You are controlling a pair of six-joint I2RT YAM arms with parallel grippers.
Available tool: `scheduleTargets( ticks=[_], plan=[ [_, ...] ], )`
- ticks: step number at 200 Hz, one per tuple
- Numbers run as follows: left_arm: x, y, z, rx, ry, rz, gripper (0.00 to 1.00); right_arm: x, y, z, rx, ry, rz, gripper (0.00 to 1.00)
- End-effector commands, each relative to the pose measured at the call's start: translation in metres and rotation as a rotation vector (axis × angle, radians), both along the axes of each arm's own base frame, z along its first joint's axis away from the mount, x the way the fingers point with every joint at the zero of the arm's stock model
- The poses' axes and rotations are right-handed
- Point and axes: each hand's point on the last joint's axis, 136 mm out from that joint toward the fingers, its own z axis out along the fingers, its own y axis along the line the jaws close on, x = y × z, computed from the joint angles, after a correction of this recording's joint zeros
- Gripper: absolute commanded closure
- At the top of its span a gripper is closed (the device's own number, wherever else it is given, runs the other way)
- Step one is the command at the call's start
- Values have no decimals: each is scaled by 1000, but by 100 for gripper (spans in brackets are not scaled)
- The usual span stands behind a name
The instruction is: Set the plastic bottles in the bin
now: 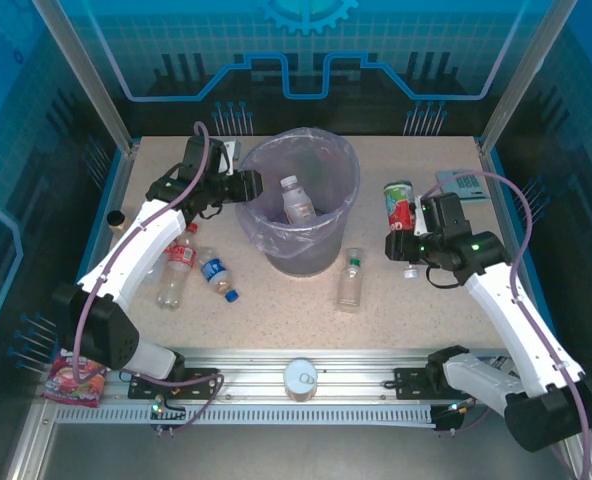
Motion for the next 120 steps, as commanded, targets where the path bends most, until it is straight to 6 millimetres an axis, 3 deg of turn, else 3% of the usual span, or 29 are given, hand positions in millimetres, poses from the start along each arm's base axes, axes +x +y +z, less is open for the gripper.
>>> scheduleTargets(
  ticks=[1, 40, 59, 78, 99, 120],
  plan=[
    [-10, 2, -32, 54, 99, -19, 44, -8, 16, 37, 12, -50, 76, 46],
    [-11, 1, -30, 50, 96, -22, 44, 16, 50, 115, -23, -242, 181, 46],
    [-12, -1, -31, 52, 95, -27, 44, 32, 81, 143, 4, -319, 258, 45],
    [-13, -3, -31, 52, 95, -32, 44, 49, 128, 166, 74, -378, 367, 44],
    [-14, -9, -28, 27, 92, -38, 45, 65, 184, 178, 158, -401, 486, 44],
    [-15, -10, -23, 17, 67, -34, 45, 92, 218, 163, 151, -369, 516, 44]
  ],
)
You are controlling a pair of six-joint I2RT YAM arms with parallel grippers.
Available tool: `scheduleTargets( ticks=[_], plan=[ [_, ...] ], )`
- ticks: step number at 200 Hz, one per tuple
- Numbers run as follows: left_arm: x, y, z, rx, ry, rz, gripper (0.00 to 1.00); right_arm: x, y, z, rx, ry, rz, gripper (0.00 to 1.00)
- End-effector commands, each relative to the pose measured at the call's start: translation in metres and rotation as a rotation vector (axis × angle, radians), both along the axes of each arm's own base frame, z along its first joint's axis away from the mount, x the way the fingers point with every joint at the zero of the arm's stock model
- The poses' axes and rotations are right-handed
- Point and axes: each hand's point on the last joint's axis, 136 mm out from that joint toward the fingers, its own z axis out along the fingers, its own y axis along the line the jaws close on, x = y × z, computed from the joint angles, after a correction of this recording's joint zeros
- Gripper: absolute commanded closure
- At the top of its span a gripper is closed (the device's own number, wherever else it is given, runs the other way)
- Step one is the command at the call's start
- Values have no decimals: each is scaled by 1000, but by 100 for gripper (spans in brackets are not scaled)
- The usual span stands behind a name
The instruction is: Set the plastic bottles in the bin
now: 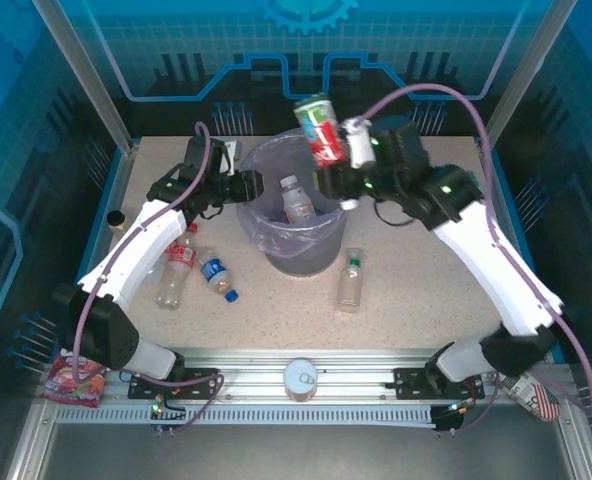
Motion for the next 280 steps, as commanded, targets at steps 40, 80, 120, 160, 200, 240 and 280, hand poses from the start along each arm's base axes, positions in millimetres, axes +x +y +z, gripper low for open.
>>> scheduleTargets(
  ticks=[40, 80, 120, 160, 200, 240, 280],
  plan=[
    [-16, -6, -24, 31, 72, -28, 45, 52, 81, -56, -15, 90, 114, 45],
    [-15, -4, -27, 49, 74, -29, 45, 53, 75, -114, -100, 191, 81, 45],
    [-15, -4, -27, 54, 75, -30, 45, 43, 62, -150, -105, 262, 58, 42],
    [-15, -3, -26, 56, 72, -28, 45, 36, 54, -145, -111, 249, 55, 30],
    [-15, -2, -26, 61, 69, -25, 45, 33, 48, -122, -105, 203, 54, 19],
    [-15, -2, -27, 63, 74, -24, 45, 27, 42, -87, -83, 142, 61, 17],
    [-15, -2, -27, 63, 74, -24, 45, 16, 22, -43, -64, 52, 25, 16]
  ],
)
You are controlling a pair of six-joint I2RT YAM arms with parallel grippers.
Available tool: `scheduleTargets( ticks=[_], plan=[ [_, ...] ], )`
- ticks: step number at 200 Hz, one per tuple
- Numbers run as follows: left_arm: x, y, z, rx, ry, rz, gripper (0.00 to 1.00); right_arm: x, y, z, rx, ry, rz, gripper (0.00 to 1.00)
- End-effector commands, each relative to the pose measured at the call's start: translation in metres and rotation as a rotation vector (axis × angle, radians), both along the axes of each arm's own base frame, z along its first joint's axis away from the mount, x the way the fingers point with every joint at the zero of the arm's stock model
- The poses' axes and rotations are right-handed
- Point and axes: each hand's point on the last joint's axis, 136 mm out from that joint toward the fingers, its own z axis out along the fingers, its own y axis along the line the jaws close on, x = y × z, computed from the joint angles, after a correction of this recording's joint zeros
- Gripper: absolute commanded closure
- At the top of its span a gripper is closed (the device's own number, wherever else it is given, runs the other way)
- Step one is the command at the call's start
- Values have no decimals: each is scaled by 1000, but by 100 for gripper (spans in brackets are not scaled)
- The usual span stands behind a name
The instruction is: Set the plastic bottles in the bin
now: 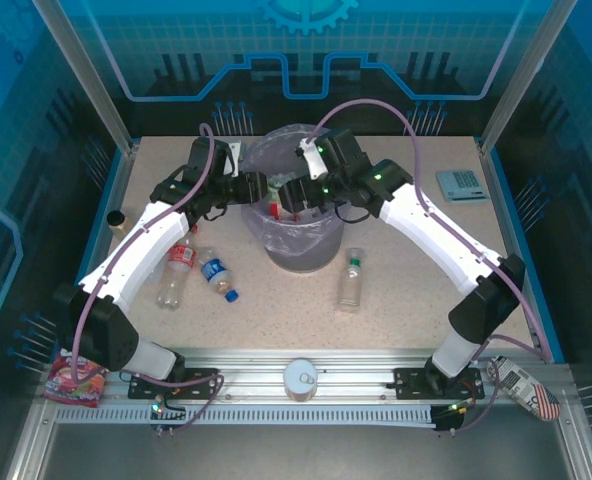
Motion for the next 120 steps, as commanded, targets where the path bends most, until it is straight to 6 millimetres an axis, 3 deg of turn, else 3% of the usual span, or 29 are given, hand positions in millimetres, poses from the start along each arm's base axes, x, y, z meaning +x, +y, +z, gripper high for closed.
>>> scheduleTargets(
  ticks=[1, 34, 64, 90, 99, 120],
  plan=[
    [-12, 7, -28, 65, 82, -6, 45, -11, -20, 47, 19, -98, -27, 16],
    [-13, 6, -28, 63, 84, -10, 45, -25, -59, 73, -15, -156, -118, 16],
    [-13, 4, -27, 58, 83, -18, 45, -52, -116, 70, -88, -147, -251, 16],
    [-13, 4, -26, 59, 85, -20, 45, -81, -166, 39, -149, -71, -380, 16],
    [-13, 4, -27, 59, 87, -20, 45, -91, -183, 17, -169, -20, -432, 17],
    [-13, 3, -30, 53, 96, -20, 45, -112, -199, -28, -182, 102, -498, 19]
  ],
)
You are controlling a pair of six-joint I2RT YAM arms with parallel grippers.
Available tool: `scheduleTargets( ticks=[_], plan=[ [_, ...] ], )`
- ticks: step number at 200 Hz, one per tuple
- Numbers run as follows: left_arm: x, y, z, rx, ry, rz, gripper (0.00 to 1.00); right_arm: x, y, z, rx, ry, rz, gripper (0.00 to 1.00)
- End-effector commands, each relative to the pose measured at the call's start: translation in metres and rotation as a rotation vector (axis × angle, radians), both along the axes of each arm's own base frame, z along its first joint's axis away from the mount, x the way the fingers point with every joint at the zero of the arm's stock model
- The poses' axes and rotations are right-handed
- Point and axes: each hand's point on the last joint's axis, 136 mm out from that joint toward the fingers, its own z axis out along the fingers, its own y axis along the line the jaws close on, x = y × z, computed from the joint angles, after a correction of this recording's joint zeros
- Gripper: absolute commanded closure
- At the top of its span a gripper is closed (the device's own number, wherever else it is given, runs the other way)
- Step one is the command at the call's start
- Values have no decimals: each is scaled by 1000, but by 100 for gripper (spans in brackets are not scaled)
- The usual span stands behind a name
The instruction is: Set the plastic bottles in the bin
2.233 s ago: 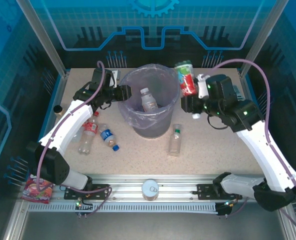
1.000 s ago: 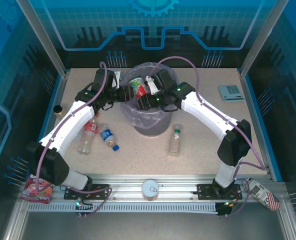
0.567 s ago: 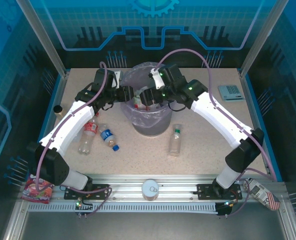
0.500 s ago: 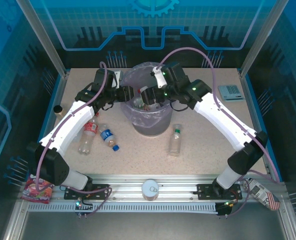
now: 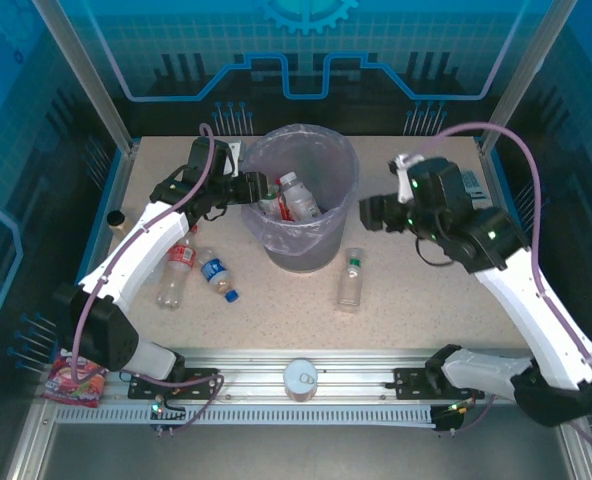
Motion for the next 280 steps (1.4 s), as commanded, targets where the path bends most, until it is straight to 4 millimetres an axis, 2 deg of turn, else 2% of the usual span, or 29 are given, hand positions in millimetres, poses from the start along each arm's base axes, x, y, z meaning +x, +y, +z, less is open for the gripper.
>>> scheduleTargets(
  ticks=[1, 22, 46, 63, 70, 72, 77, 100, 129, 180, 210, 239, 280],
  plan=[
    [-13, 3, -29, 53, 94, -21, 45, -24, -29, -66, -52, 199, -138, 19],
    [-12, 2, -32, 55, 104, -19, 45, -40, -30, -111, -15, 307, -189, 19],
    [-12, 4, -33, 61, 104, -15, 45, -49, -11, -157, 58, 383, -201, 16],
    [-11, 5, -34, 70, 104, -12, 45, -46, 9, -183, 102, 415, -196, 13],
    [-12, 5, -34, 71, 105, -12, 45, -41, 18, -188, 113, 420, -194, 12],
    [-11, 5, -34, 70, 104, -11, 45, -44, 17, -197, 99, 438, -198, 11],
    [-11, 5, -34, 69, 104, -11, 45, -44, 20, -207, 90, 455, -199, 11],
    [-11, 4, -35, 68, 108, -13, 45, -36, 36, -234, 79, 492, -206, 6],
    [-11, 4, -34, 68, 105, -12, 45, -27, 51, -256, 80, 502, -223, 3],
    [-11, 6, -33, 78, 101, -10, 45, -23, 67, -292, 59, 544, -226, 0],
    [-11, 5, -35, 78, 105, -12, 45, -26, 63, -311, 37, 565, -247, 0],
    [-11, 6, -35, 78, 105, -11, 45, -29, 59, -321, 21, 573, -260, 0],
    [-11, 7, -33, 80, 97, -6, 45, -37, 37, -329, -46, 593, -288, 1]
  ],
)
